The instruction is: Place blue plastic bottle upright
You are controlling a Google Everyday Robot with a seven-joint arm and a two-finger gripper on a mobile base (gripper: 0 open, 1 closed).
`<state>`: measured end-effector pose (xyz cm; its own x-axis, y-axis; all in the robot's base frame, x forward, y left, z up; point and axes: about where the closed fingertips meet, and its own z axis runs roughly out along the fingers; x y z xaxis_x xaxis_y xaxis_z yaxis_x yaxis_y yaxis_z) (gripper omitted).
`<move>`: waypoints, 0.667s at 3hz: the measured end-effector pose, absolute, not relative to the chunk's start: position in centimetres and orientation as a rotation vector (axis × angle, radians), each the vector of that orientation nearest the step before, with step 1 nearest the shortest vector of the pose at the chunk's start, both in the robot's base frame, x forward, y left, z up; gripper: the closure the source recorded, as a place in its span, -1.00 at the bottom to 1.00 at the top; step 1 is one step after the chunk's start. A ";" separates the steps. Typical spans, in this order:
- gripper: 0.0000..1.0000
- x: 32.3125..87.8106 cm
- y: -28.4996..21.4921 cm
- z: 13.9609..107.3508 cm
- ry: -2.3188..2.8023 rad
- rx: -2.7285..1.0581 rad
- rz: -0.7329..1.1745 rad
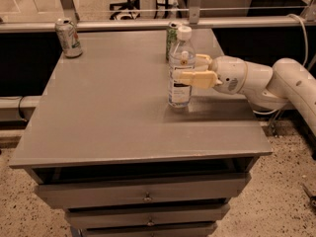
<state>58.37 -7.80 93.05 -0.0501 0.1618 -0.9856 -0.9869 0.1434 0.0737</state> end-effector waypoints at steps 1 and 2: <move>0.25 58.4 -8.6 91.9 1.194 -0.948 1.229; -0.38 58.1 -9.3 90.9 1.187 -0.964 1.214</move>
Offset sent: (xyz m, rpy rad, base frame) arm -0.0043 -0.0274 -0.0334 -0.0057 -0.0257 -0.0028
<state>58.14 -9.31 90.88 -0.0385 0.1651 -0.9855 -0.9890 0.1348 0.0613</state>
